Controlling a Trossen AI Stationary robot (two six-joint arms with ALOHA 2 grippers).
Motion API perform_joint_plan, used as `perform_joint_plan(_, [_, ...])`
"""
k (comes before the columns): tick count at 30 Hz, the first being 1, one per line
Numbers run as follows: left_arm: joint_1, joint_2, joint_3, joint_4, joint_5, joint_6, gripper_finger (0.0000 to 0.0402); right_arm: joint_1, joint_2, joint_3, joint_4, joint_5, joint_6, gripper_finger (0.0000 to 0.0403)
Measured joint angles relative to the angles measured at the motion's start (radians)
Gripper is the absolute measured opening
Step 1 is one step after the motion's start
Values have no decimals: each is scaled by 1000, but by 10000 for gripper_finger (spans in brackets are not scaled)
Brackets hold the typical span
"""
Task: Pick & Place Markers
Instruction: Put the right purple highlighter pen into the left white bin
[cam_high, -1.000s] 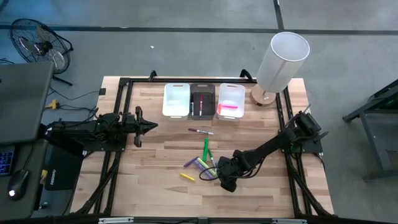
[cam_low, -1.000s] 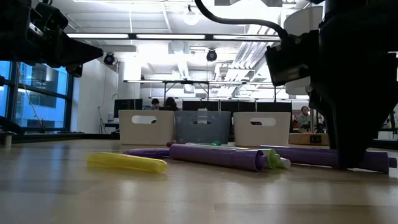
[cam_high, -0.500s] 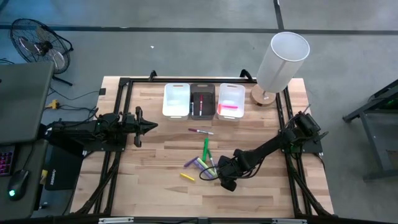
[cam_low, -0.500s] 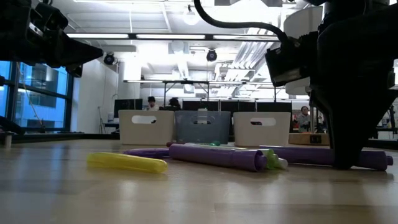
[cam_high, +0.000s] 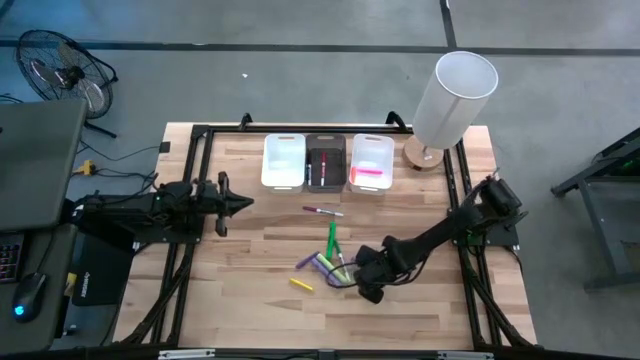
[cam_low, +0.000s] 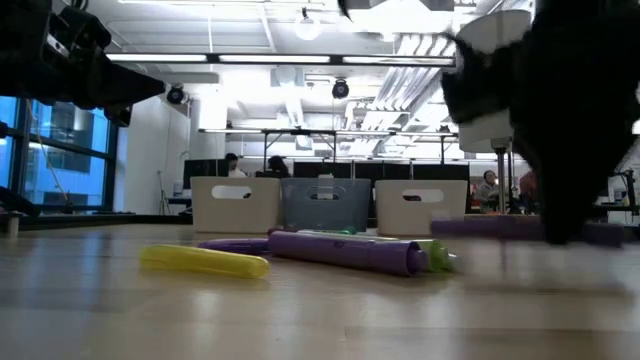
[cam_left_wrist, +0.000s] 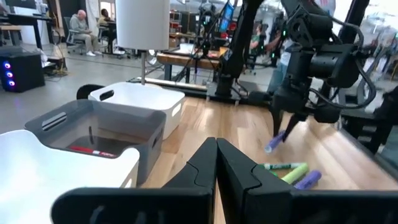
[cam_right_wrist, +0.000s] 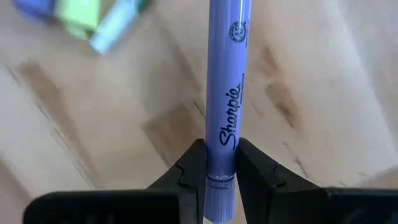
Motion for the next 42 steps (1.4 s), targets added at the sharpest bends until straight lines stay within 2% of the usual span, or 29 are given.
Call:
perform_joint_plan(5, [0, 0, 1, 8, 13, -55, 19, -5, -42, 2, 11, 50, 5, 55])
perform_joint_plan(9, [0, 0, 2, 19, 3, -121, 81, -22, -65, 4, 56, 94, -13, 55])
perform_joint_plan(13, [0, 3, 4, 106, -8, -183, 152, -66, -78, 4, 163, 146, -82, 55])
perform_joint_plan(17, [0, 37, 6, 207, -31, -206, 194, -135, -79, 5, 326, 155, -192, 55])
perform_joint_plan(23, [0, 151, 13, 338, -34, -262, 201, -249, -79, 5, 598, 139, -380, 55])
perform_joint_plan(27, [0, 273, 85, 360, -34, -266, 201, -311, -79, 7, 712, 109, -472, 55])
perform_joint_plan(37, [0, 545, 285, 373, -37, -256, 201, -426, -81, 7, 969, 17, -537, 55])
perform_joint_plan(42, [0, 638, 349, 384, -37, -254, 202, -459, -81, 25, 1007, -16, -582, 55])
